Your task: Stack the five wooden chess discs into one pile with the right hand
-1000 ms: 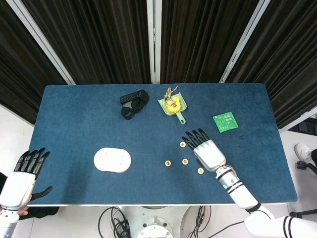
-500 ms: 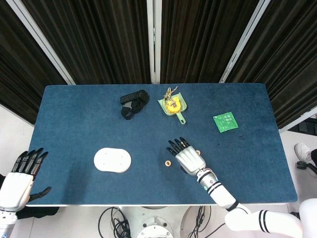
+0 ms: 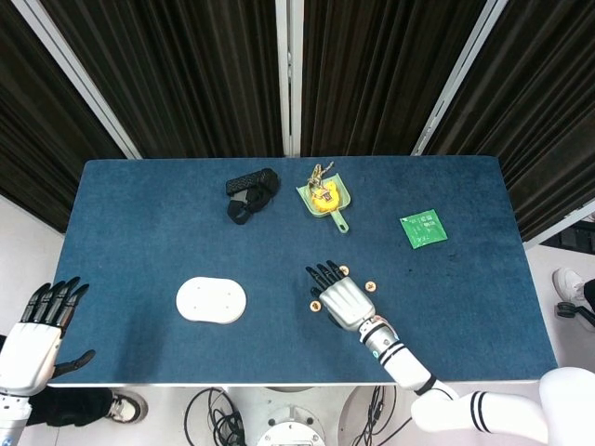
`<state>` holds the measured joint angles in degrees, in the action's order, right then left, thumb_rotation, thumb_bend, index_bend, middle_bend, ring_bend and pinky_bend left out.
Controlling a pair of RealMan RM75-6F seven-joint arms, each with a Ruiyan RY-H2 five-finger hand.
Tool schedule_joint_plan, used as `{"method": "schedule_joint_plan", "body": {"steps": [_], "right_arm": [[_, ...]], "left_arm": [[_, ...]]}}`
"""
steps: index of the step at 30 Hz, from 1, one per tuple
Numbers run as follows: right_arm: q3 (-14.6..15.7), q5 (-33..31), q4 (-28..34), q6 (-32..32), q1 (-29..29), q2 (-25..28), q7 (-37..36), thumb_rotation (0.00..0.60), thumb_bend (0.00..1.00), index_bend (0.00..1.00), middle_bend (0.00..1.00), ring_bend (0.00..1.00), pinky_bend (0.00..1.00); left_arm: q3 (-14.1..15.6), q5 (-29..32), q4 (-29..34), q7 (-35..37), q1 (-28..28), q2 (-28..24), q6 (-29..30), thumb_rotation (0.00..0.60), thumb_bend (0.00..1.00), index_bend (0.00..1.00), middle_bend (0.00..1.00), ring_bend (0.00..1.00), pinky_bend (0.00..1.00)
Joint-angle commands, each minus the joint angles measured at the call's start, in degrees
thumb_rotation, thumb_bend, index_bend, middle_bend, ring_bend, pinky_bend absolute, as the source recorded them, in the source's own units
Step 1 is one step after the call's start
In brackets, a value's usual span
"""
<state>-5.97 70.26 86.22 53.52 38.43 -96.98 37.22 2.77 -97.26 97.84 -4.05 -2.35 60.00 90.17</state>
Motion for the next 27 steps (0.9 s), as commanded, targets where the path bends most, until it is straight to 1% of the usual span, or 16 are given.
{"method": "schedule_joint_plan", "body": {"steps": [1,14,22,27], "right_arm": [[0.23,0.51,-1.22,0.42,0.27,-1.0,-0.88,0.6,0.25,0.38,0.0,0.0,0.0],[0.35,1.09,-4.64,0.67,1.36,-3.94,-3.05,0.6,0.27,0.43,0.01,0.0,0.0],[0.56,1.33,-6.25,1.52,1.45,-5.1,-3.34,0.6,0.28,0.52,0.02,0.0,0.0],[0.63,1.57,-6.43,2.13,1.36,-5.06,-3.39,0.6,0.29,0.54,0.02,0.0,0.0]], "left_arm": [[-0.01,0.01,0.0,0.02,-0.02,-0.02,-0.05,0.6,0.06,0.0,0.0,0.0,0.0],[-0.11,0.23,-0.09,0.38,0.01,-0.17,-0.2,0.6,0.06,0.0,0.0,0.0,0.0],[-0.09,0.18,-0.08,0.49,0.08,-0.23,-0.17,0.6,0.06,0.0,0.0,0.0,0.0],[-0.09,0.13,-0.03,0.47,0.1,-0.25,-0.16,0.6,0.06,0.0,0.0,0.0,0.0]]}}
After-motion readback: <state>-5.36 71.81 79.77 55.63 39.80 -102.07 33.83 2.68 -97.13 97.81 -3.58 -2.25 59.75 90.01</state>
